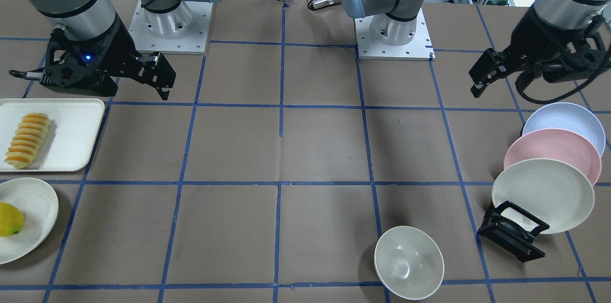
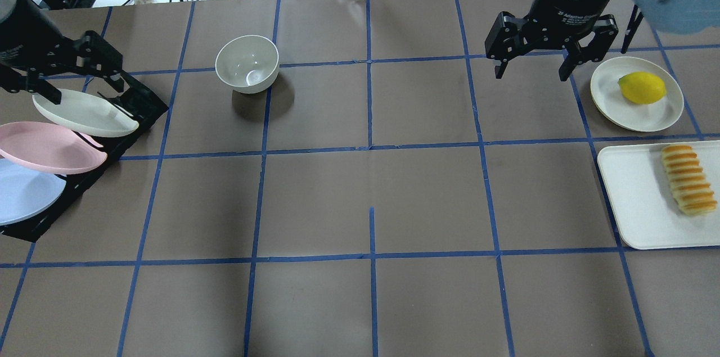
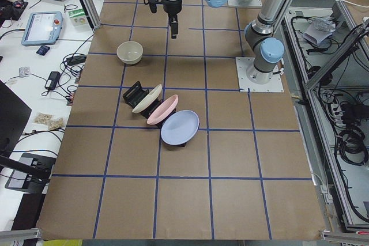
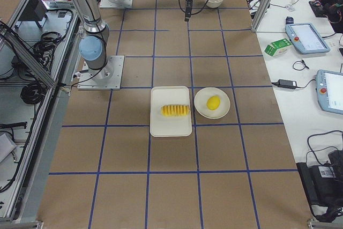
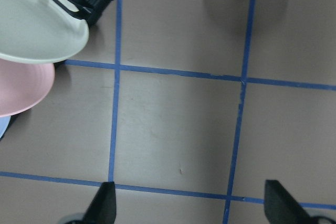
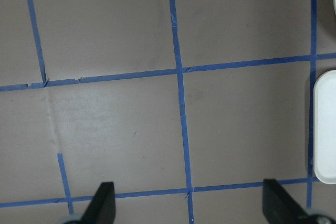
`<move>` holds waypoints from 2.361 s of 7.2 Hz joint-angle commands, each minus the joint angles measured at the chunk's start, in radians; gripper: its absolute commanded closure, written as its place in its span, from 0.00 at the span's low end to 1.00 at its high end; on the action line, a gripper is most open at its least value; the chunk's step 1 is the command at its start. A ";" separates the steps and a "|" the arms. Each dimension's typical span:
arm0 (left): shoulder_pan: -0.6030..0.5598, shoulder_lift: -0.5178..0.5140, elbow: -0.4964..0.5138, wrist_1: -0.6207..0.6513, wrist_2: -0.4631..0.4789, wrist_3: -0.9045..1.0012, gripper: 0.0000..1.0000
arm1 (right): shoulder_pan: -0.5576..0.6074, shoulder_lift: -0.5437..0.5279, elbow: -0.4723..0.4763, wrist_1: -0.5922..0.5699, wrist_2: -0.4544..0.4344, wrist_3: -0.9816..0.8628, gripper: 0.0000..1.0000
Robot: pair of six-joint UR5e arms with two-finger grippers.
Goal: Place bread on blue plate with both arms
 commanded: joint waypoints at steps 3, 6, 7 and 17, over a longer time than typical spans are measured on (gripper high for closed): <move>0.271 -0.019 0.002 0.091 -0.001 0.209 0.00 | 0.000 0.000 0.000 0.000 0.000 0.001 0.00; 0.459 -0.075 0.002 0.161 -0.013 0.484 0.00 | -0.012 -0.004 -0.003 -0.003 -0.007 -0.013 0.00; 0.512 -0.090 0.003 0.163 -0.018 0.520 0.00 | -0.021 -0.003 -0.006 -0.001 -0.009 -0.013 0.00; 0.729 -0.429 0.009 0.293 -0.210 0.773 0.00 | -0.377 0.052 0.052 0.065 -0.161 -0.220 0.00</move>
